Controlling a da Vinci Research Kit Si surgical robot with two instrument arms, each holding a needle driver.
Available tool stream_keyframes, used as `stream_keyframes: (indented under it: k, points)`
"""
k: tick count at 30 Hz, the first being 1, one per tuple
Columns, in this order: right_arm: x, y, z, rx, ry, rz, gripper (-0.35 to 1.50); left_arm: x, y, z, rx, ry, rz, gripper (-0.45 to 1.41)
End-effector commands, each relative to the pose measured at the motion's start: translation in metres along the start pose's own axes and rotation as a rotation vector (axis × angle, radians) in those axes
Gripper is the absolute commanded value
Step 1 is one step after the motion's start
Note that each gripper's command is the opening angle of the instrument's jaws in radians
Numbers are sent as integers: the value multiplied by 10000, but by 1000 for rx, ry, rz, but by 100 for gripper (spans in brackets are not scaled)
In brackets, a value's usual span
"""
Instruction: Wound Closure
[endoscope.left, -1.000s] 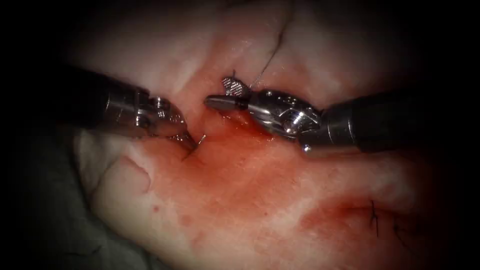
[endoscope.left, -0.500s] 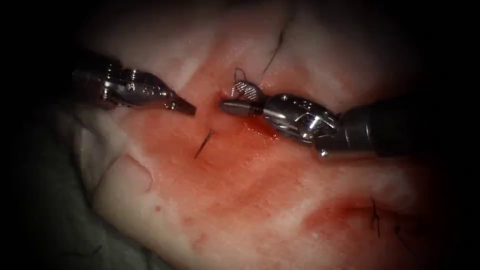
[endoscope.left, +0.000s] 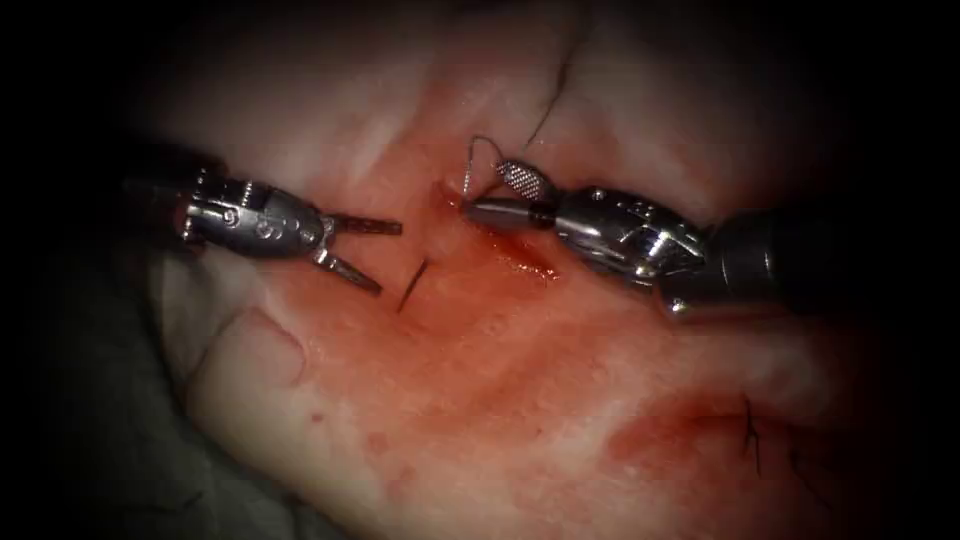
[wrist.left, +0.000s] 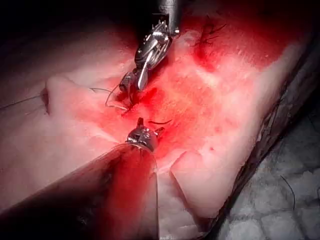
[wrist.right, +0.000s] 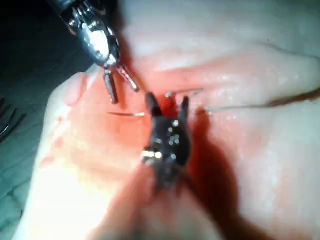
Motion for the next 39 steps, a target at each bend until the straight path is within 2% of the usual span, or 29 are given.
stream_keyframes:
  k: [1,8,17,25,28,36,38,39]
  points:
    - [-7,-2,8,2,-1,1,79,-1,3,11,-3,0,5,64]
    - [-9,-3,12,-1,0,0,79,-3,8,30,-26,17,35,64]
    - [-9,-4,14,-2,1,0,76,-11,16,43,-48,-2,51,54]
    - [-11,-5,17,-5,2,-1,76,-7,7,53,-41,-5,50,36]
    - [-11,-5,17,-5,2,-1,76,-6,6,54,-41,-5,50,14]
    - [-11,-5,17,-5,2,-1,74,-6,2,51,-40,3,50,12]
    - [-11,-5,17,-5,2,-1,74,-7,3,52,-40,2,51,-10]
    - [-11,-5,17,-5,2,-1,74,-7,4,53,-40,2,52,-30]
